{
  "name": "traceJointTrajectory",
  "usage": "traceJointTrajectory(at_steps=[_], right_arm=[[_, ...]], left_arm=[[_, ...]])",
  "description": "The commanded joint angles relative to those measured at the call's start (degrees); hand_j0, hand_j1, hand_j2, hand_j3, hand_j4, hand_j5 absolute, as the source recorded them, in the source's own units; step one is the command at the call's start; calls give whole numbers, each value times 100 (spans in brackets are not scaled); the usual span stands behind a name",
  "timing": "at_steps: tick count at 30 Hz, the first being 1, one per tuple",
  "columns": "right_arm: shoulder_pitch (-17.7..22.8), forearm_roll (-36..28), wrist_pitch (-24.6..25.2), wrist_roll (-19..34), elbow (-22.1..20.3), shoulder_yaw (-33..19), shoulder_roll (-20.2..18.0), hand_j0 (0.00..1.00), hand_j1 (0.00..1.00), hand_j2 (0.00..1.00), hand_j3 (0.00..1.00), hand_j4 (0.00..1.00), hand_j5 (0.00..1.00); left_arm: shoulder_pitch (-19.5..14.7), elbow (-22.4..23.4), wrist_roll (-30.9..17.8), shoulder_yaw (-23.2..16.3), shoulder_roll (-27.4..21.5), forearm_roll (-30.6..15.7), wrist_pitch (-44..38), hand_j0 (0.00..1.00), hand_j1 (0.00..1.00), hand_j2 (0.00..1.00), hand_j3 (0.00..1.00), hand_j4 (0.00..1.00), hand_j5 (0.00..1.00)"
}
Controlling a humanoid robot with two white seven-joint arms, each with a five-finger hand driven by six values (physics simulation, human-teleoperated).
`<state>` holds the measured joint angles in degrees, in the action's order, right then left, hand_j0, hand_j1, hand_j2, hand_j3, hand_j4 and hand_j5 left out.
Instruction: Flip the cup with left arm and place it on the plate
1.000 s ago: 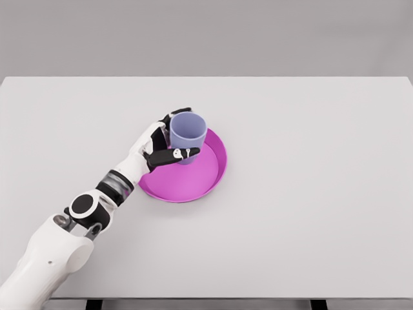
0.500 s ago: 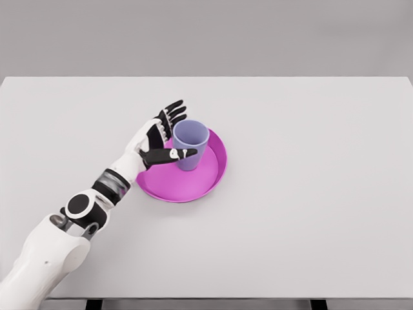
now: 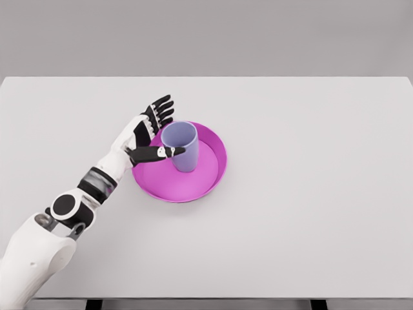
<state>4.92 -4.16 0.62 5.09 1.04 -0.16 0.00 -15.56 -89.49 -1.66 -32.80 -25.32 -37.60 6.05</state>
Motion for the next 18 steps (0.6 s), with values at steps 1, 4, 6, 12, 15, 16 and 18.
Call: traceJointTrajectory(at_steps=[1, 4, 6, 12, 15, 16, 18], right_arm=[[0, 3, 0, 1, 2, -2, 0, 100, 100, 100, 100, 100, 100], [0, -6, 0, 1, 2, -2, 0, 100, 100, 100, 100, 100, 100], [0, -6, 0, 1, 2, -2, 0, 100, 100, 100, 100, 100, 100], [0, 3, 0, 1, 2, -2, 0, 100, 100, 100, 100, 100, 100], [0, 3, 0, 1, 2, -2, 0, 100, 100, 100, 100, 100, 100], [0, 3, 0, 1, 2, -2, 0, 100, 100, 100, 100, 100, 100], [0, 3, 0, 1, 2, 7, 0, 100, 100, 100, 100, 100, 100]], left_arm=[[0, -68, -1, 2, -17, 42, 80, 100, 100, 100, 100, 100, 100], [158, -280, 8, 107, -149, 59, 116, 100, 100, 100, 100, 100, 100], [220, -368, 8, 160, -193, 86, 116, 100, 100, 100, 100, 100, 100], [281, -526, -1, 265, -325, 86, 291, 100, 100, 100, 100, 100, 100], [290, -579, -1, 573, -632, 208, 818, 100, 100, 100, 100, 100, 100], [290, -596, -1, 713, -886, 340, 950, 100, 100, 100, 100, 100, 100], [290, -623, -1, 758, -1352, 543, 994, 100, 100, 100, 100, 100, 100]])
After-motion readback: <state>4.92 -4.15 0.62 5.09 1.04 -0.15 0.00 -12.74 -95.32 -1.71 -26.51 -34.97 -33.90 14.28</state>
